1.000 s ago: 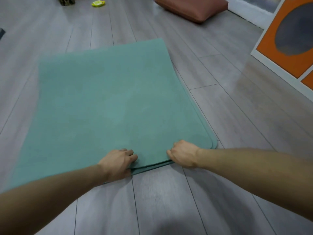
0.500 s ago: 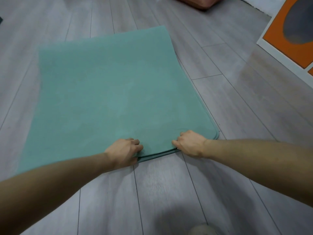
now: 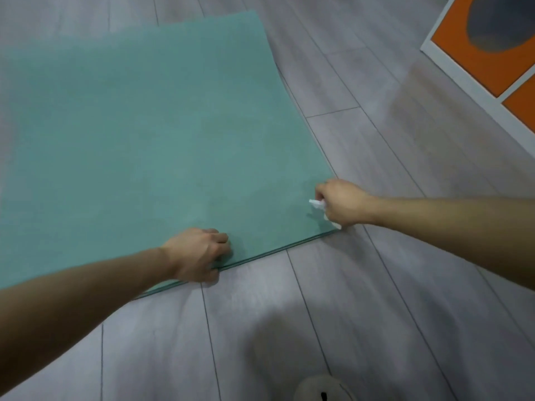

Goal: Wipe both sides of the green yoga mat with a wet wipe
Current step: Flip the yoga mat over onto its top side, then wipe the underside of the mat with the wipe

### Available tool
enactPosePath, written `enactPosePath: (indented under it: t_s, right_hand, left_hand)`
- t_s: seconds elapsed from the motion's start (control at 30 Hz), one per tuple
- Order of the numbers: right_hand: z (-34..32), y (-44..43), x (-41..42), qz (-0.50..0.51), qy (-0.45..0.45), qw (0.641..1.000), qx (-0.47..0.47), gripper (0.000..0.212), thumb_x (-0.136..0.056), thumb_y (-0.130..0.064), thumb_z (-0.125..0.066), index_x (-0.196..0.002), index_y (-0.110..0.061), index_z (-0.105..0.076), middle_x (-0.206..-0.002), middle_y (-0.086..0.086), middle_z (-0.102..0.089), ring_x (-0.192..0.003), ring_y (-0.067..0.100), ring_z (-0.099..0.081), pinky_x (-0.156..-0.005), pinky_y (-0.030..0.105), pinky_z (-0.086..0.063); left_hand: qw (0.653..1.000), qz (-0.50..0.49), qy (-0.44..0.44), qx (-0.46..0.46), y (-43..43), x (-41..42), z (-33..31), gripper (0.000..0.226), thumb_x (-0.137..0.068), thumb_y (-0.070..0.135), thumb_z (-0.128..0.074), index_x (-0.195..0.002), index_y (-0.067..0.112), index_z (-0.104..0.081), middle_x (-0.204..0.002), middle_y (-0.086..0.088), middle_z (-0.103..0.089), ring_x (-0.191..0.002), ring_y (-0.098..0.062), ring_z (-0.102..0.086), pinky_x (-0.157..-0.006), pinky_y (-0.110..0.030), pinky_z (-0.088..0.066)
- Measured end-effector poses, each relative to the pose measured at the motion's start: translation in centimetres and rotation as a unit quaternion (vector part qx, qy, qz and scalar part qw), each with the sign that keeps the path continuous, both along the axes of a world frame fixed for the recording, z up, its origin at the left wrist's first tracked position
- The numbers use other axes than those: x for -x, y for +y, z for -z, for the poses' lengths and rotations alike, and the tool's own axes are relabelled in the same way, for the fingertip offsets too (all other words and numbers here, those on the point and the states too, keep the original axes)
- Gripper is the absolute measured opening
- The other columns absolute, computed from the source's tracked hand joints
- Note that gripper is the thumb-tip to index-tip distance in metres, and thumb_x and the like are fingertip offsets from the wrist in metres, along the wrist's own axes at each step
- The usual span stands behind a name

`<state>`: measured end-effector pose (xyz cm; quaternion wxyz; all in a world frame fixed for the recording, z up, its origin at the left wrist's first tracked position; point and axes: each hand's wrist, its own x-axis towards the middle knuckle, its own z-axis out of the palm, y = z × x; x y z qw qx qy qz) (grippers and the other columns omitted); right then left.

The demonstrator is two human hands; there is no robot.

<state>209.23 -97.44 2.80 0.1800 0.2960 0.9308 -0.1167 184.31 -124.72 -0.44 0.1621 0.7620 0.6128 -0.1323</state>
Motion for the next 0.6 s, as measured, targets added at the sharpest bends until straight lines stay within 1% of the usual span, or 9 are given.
enactPosePath:
  t_s: [0.13, 0.2, 0.27, 0.33, 0.4, 0.47, 0.53, 0.57, 0.6]
  right_hand:
    - [3.2, 3.0, 0.7, 0.087, 0.108, 0.990, -0.015, 0.021, -0.089, -0.008, -0.072, -0.108, -0.013, -0.079, -0.104, 0.010, -0.056, -0.091, 0.037, -0.065, -0.077, 0.033, -0.047]
    - [5.8, 1.8, -0.3, 0.120, 0.164, 0.979, -0.008, 0.021, -0.089, -0.008, -0.072, -0.107, -0.013, -0.082, -0.100, 0.011, -0.060, -0.089, 0.038, -0.066, -0.077, 0.035, -0.051]
    - [7.8, -0.1, -1.7, 0.118, 0.237, 0.964, -0.005, 0.019, -0.093, -0.012, -0.070, -0.108, -0.009, -0.082, -0.103, 0.012, -0.065, -0.090, 0.035, -0.066, -0.082, 0.039, -0.055]
    - [8.3, -0.5, -2.2, 0.102, 0.282, 0.954, -0.018, 0.021, -0.097, -0.019, -0.070, -0.109, -0.006, -0.081, -0.107, 0.011, -0.067, -0.093, 0.031, -0.065, -0.085, 0.040, -0.055]
    - [8.2, -0.5, -2.1, 0.126, 0.314, 0.940, -0.033, 0.019, -0.097, -0.019, -0.071, -0.106, -0.006, -0.081, -0.106, 0.009, -0.067, -0.092, 0.029, -0.064, -0.084, 0.039, -0.055]
    - [8.3, -2.9, -1.8, 0.126, 0.339, 0.932, -0.016, 0.014, -0.096, -0.015, -0.071, -0.099, -0.005, -0.081, -0.102, 0.008, -0.065, -0.091, 0.030, -0.063, -0.081, 0.039, -0.054]
    - [8.5, -6.8, -2.3, 0.035, 0.342, 0.938, 0.034, 0.010, -0.094, -0.009, -0.070, -0.097, -0.005, -0.078, -0.101, 0.009, -0.065, -0.092, 0.029, -0.062, -0.082, 0.038, -0.053]
    - [8.5, -6.8, -3.0, -0.006, 0.341, 0.940, 0.032, 0.009, -0.094, -0.008, -0.070, -0.098, -0.005, -0.078, -0.102, 0.009, -0.065, -0.093, 0.028, -0.062, -0.083, 0.039, -0.054]
    - [8.6, -5.4, -3.6, -0.002, 0.338, 0.941, 0.028, 0.009, -0.094, -0.008, -0.070, -0.098, -0.005, -0.078, -0.102, 0.010, -0.065, -0.092, 0.029, -0.062, -0.084, 0.040, -0.056]
  left_hand:
    - [0.996, -0.057, -0.002, -0.075, 3.1, 0.0, -1.0, 0.052, -0.075, 0.076, -0.061, -0.105, 0.033, -0.063, -0.101, 0.009, -0.059, -0.098, -0.021, -0.063, -0.068, -0.034, -0.053]
    - [0.990, -0.116, -0.009, -0.075, 5.7, -0.1, -1.6, 0.073, -0.069, 0.084, -0.065, -0.124, 0.037, -0.059, -0.121, 0.006, -0.056, -0.114, -0.023, -0.059, -0.082, -0.038, -0.056]
    - [0.983, -0.183, -0.005, -0.026, 8.3, -0.4, -1.9, 0.104, -0.060, 0.092, -0.067, -0.148, 0.042, -0.043, -0.149, 0.001, -0.042, -0.136, -0.027, -0.046, -0.104, -0.047, -0.051]
    - [0.973, -0.230, 0.007, 0.007, 10.7, -0.4, -2.2, 0.128, -0.054, 0.095, -0.071, -0.161, 0.047, -0.022, -0.167, -0.002, -0.022, -0.152, -0.030, -0.028, -0.115, -0.056, -0.042]
    - [0.967, -0.251, 0.023, 0.030, 13.1, -0.4, -2.6, 0.141, -0.049, 0.094, -0.076, -0.164, 0.050, -0.008, -0.172, -0.002, -0.010, -0.158, -0.031, -0.016, -0.116, -0.061, -0.038]
    - [0.959, -0.272, 0.031, 0.070, 15.1, -0.7, -2.6, 0.149, -0.043, 0.091, -0.082, -0.163, 0.053, -0.001, -0.173, -0.002, -0.007, -0.158, -0.033, -0.014, -0.116, -0.064, -0.039]
    - [0.948, -0.299, 0.035, 0.098, 15.9, -1.4, -1.6, 0.154, -0.039, 0.087, -0.086, -0.162, 0.054, 0.000, -0.171, -0.002, -0.007, -0.157, -0.036, -0.014, -0.115, -0.063, -0.041]
    - [0.944, -0.313, 0.039, 0.099, 16.0, -1.6, -1.0, 0.154, -0.039, 0.084, -0.088, -0.162, 0.055, 0.000, -0.171, -0.002, -0.006, -0.157, -0.036, -0.013, -0.115, -0.063, -0.042]
    - [0.941, -0.320, 0.042, 0.097, 15.9, -1.7, -0.7, 0.153, -0.040, 0.082, -0.089, -0.162, 0.056, 0.000, -0.171, -0.001, -0.006, -0.158, -0.036, -0.011, -0.114, -0.063, -0.042]
